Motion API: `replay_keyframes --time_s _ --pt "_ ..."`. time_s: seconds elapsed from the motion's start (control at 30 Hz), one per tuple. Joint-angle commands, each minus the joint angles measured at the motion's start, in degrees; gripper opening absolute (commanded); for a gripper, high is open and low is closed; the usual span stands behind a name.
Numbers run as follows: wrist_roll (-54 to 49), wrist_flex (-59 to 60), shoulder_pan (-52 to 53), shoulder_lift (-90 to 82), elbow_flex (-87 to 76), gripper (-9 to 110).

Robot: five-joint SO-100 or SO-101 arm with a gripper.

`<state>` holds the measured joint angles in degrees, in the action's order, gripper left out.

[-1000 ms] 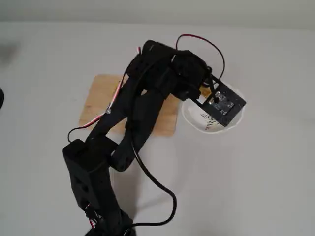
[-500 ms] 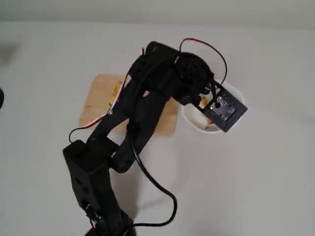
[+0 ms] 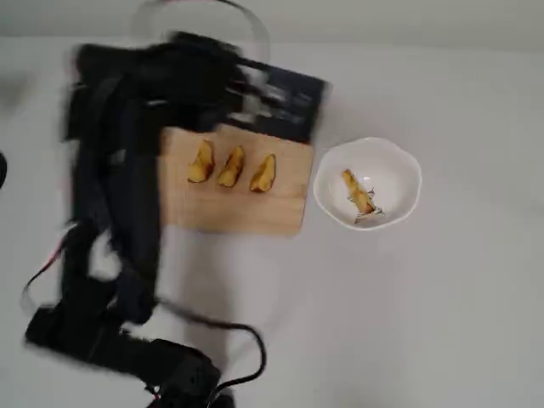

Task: Pick up the leftmost apple slice from the cutting board and place it into the bowl

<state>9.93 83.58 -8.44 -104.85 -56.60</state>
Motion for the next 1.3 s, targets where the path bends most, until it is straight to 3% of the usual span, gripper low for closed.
replay_keyframes --time_s 0.0,0.23,0.53,1.03,1.27 --pt "-1.32 2.55 -5.89 -20.57 3.52 0" --pt "-2.02 7.56 -9.14 -43.15 0.35 0" --pt "-2.72 -4.39 -2.99 -76.55 -37.00 0" --pt "-6.68 -33.22 1.76 -77.43 -87.89 0" --pt "-8.35 -33.93 1.49 -85.52 -102.13 0"
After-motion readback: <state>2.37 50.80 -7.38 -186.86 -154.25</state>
